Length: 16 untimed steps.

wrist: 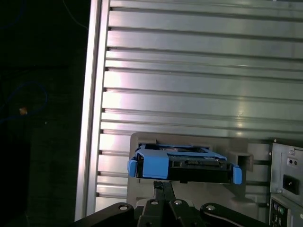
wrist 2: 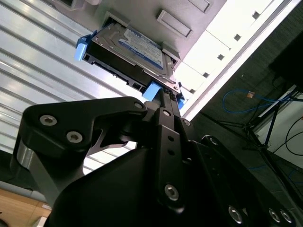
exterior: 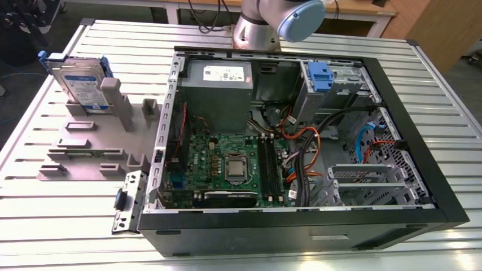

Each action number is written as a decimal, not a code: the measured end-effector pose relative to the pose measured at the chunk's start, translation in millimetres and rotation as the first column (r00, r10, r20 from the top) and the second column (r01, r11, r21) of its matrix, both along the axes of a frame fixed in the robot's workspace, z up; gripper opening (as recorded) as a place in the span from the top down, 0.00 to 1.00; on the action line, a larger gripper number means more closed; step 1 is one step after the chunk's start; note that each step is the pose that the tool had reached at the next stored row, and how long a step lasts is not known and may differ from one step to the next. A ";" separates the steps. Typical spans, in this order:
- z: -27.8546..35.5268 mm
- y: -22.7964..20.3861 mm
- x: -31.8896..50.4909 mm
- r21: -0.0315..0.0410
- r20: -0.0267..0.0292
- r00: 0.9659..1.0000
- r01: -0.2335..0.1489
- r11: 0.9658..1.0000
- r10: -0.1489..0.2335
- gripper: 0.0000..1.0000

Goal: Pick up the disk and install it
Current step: 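Pick up the disk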

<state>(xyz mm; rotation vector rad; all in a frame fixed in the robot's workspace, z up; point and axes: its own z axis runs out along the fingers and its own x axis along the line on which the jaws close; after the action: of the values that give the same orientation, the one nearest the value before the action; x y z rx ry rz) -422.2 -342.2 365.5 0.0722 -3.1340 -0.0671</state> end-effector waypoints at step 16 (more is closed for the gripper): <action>0.0 0.0 0.0 0.000 0.000 0.987 -0.163 0.987 0.163 0.89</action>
<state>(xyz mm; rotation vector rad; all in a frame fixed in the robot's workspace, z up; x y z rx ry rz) -422.2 -342.2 365.4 0.3279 -3.1142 -0.0661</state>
